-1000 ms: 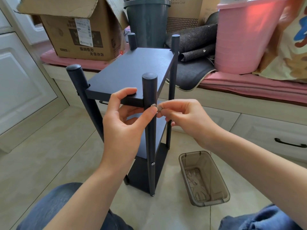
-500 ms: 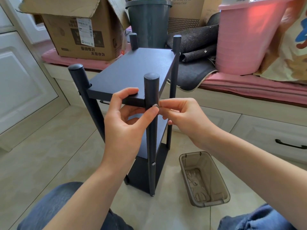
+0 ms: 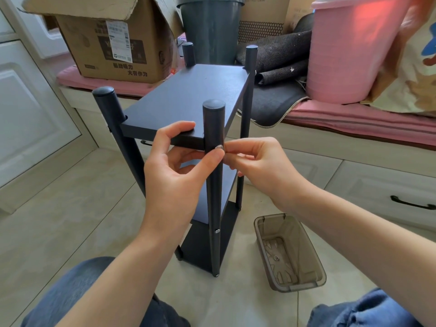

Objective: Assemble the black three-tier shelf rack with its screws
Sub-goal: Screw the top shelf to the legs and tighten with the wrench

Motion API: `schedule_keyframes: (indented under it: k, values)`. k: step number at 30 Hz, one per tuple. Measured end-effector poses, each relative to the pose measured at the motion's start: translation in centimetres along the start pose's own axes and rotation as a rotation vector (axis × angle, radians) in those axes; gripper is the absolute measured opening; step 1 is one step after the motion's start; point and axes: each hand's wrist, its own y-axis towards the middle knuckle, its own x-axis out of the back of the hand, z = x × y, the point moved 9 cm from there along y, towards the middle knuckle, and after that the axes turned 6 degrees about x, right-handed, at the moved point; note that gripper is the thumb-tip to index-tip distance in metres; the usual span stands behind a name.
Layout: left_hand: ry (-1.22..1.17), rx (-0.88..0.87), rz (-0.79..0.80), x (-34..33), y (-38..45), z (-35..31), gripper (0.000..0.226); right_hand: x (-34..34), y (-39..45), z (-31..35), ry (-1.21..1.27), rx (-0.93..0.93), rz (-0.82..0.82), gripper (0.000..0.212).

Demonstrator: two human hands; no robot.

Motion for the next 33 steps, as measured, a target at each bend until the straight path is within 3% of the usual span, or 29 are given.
schedule_keyframes:
  k: [23, 33]
  values:
    - [0.006, -0.013, -0.010, 0.2, 0.1, -0.3, 0.045, -1.8, 2.0, -1.6, 0.075, -0.123, 0.001, 0.020]
    - [0.017, 0.006, -0.016, 0.3, 0.1, -0.1, 0.046, -0.4, 0.8, -0.3, 0.022, -0.002, 0.081, 0.030]
